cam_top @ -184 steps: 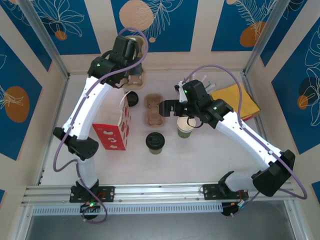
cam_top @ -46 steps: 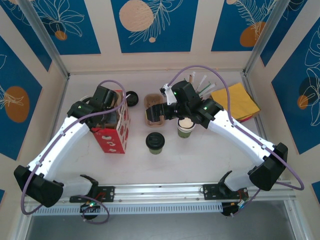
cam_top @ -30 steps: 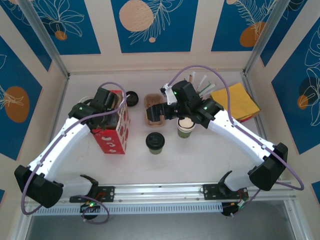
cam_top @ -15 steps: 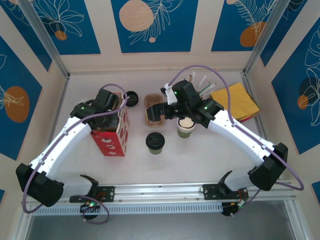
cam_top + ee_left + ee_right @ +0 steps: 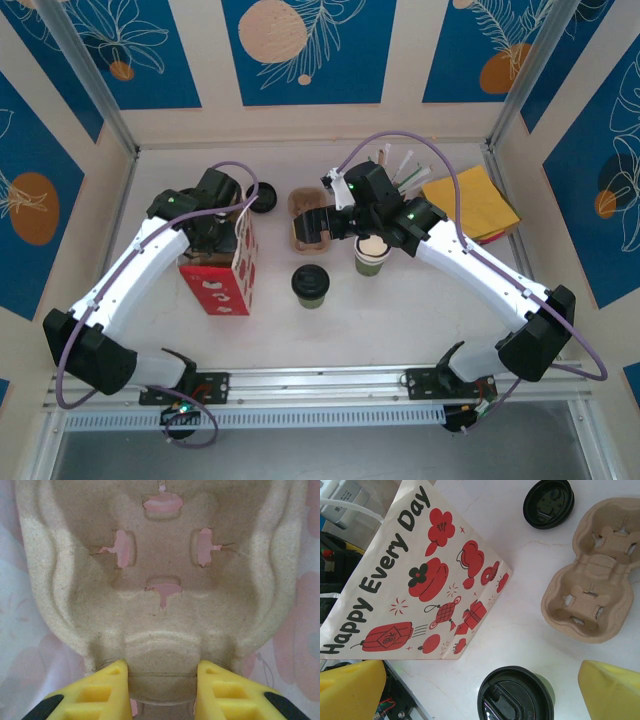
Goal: Pack the takeout coffee
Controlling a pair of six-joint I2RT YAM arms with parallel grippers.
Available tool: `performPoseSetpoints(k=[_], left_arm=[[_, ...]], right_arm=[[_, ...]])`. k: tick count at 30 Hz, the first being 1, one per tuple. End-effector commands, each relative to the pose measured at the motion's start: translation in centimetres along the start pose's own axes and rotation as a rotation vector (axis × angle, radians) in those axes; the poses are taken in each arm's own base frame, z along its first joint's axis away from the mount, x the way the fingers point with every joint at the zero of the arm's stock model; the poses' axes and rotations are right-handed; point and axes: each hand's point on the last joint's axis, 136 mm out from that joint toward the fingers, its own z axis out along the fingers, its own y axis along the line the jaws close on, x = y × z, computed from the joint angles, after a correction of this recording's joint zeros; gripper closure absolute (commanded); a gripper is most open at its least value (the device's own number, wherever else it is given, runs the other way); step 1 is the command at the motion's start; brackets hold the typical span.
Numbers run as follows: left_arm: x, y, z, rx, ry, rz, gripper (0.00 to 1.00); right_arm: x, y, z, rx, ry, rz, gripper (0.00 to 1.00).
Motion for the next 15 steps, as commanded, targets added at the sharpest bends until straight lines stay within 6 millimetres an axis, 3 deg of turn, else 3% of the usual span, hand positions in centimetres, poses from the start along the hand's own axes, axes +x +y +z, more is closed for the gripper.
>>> performPoseSetpoints(k=[1, 15], left_arm=[[0.43, 0.26, -0.34, 0.004, 0.056, 0.012, 0.72], [0.68, -0.14, 0.6, 0.018, 0.153, 0.026, 0.73]], right_arm=[[0.04, 0.26, 0.0, -0.027, -0.001, -0.009, 0.01], [0.15, -0.17, 0.05, -0.021, 0.001, 0.001, 0.01]])
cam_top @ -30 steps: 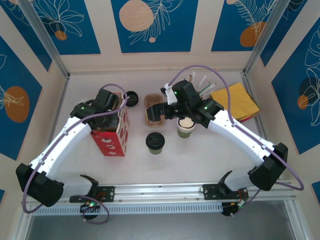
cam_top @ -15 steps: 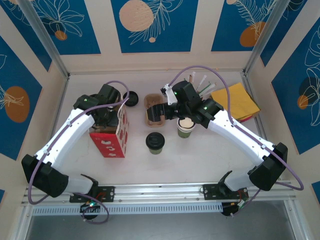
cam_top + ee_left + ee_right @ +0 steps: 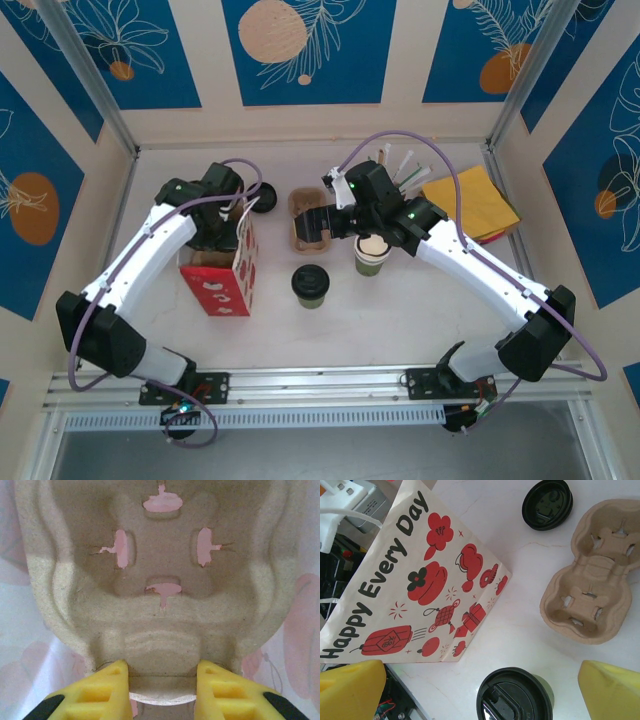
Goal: Pack the takeout coffee
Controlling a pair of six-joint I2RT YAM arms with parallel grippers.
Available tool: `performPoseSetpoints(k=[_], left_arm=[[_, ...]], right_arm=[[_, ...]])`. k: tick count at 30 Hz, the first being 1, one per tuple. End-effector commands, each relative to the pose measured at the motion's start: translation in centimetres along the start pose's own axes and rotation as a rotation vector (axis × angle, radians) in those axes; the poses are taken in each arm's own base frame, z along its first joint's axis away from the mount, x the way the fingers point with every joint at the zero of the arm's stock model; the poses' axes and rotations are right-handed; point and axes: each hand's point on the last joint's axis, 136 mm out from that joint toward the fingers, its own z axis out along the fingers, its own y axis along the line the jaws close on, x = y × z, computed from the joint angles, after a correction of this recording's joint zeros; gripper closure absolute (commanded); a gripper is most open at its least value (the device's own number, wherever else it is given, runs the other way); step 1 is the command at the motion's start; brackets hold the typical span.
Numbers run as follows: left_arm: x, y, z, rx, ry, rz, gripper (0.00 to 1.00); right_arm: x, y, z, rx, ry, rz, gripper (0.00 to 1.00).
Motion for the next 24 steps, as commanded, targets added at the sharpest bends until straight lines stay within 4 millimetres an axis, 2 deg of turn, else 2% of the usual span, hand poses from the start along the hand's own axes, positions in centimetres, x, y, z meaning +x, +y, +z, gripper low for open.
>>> performPoseSetpoints(k=[1, 9, 24], left_arm=[[0.3, 0.2, -0.4, 0.013, 0.037, 0.009, 0.73], [0.3, 0.0, 0.1, 0.016, 0.052, 0.01, 0.73], [1.2, 0.3, 2.5, -0.001, 0.068, 0.003, 0.73]], right_arm=[[0.3, 0.0, 0.0, -0.02, 0.003, -0.003, 0.01], [0.3, -0.3, 0.2, -0.017, 0.002, 0.004, 0.01], [-0.1, -0.6, 0.2, -0.014, 0.001, 0.008, 0.01]])
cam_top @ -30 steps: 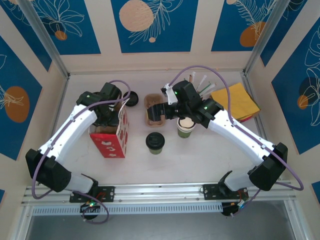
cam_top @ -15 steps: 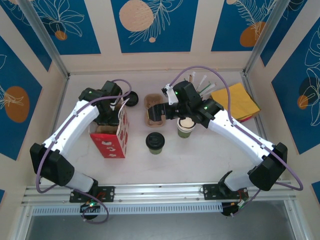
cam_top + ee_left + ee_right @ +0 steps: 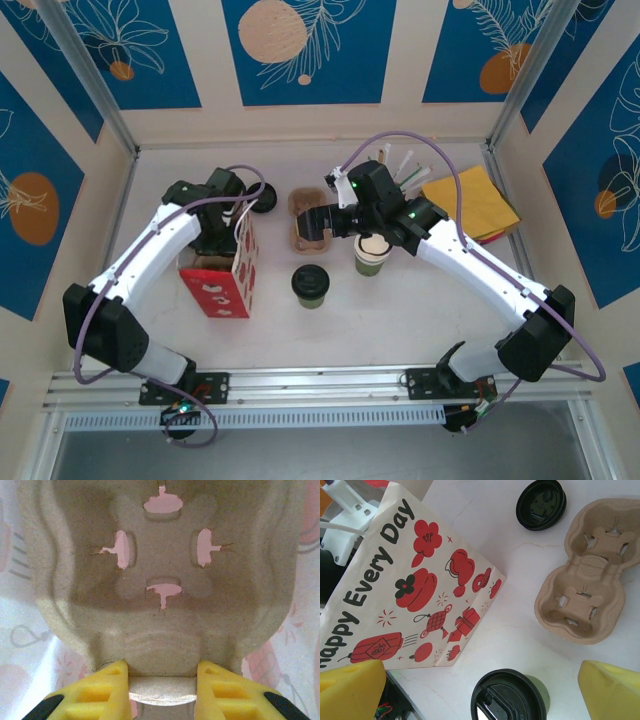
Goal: Pack the takeout coffee
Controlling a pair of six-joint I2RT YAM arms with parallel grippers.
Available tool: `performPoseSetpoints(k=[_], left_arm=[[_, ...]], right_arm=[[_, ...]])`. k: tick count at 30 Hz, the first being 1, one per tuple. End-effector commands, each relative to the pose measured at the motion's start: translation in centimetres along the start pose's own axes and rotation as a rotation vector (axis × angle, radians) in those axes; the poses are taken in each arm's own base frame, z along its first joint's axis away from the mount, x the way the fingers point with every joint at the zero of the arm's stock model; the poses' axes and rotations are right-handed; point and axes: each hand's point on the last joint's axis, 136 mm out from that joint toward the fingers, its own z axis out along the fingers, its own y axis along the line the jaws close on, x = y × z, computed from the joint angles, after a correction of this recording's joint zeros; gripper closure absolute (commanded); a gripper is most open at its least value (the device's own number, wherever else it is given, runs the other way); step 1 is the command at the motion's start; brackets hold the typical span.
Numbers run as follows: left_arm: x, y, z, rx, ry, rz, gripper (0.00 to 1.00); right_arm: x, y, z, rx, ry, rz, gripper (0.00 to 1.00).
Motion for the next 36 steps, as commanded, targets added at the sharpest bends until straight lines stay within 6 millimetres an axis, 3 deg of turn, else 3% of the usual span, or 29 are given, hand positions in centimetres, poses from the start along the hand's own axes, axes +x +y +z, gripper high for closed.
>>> performPoseSetpoints(k=[1, 13, 36], left_arm=[[0.2, 0.3, 0.4, 0.006, 0.007, 0.0, 0.73], [0.1, 0.3, 1.1, 0.014, 0.012, -0.001, 0.73], [-0.9, -3.3, 0.9, 0.164, -0.072, 0.246, 0.73]], right_arm=[[0.0, 0.3, 0.0, -0.022, 0.005, -0.005, 0.01], [-0.2, 0.2, 0.3, -0.024, 0.008, -0.002, 0.01], [-0.3, -0.3, 0.8, -0.014, 0.02, 0.016, 0.01]])
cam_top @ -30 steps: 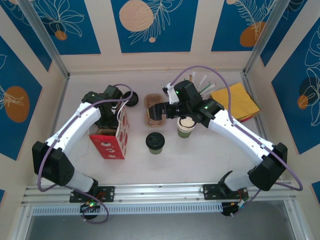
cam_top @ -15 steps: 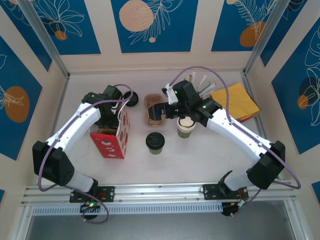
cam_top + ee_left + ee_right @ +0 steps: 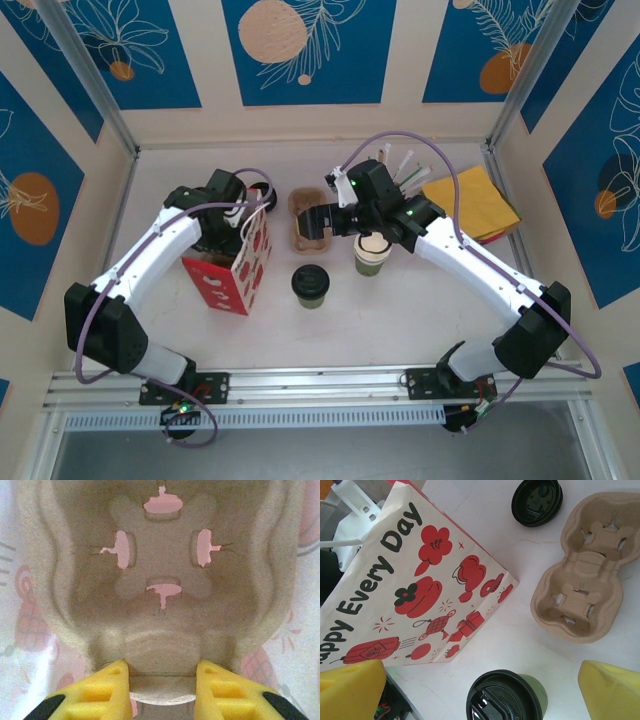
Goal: Pack the takeout coffee
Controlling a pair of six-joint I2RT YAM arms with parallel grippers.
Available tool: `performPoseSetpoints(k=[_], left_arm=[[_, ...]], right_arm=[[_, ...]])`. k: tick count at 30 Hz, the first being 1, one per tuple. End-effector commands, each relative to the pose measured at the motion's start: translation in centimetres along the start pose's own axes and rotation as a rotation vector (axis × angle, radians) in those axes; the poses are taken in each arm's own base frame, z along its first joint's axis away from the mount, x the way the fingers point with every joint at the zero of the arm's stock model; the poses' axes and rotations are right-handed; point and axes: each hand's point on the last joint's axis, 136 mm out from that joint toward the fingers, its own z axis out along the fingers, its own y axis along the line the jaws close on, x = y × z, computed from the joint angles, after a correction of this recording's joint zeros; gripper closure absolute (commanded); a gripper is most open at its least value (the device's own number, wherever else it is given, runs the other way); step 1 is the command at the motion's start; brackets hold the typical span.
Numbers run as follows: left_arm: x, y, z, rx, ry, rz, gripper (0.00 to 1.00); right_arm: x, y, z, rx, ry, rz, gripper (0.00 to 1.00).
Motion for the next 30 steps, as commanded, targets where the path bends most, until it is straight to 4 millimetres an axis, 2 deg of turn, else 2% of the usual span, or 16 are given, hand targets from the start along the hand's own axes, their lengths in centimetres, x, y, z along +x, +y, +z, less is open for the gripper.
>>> performPoseSetpoints(k=[1, 30], left_arm=[[0.2, -1.0, 0.0, 0.039, -0.006, 0.066, 0.73], [1.5, -0.1, 3.8, -0.033, 0.107, 0.066, 0.73]], right_arm=[[-0.5, 0.4, 0.1, -0.02, 0.002, 0.0, 0.01], [-0.5, -0.1, 0.1, -0.009, 0.001, 0.008, 0.01]])
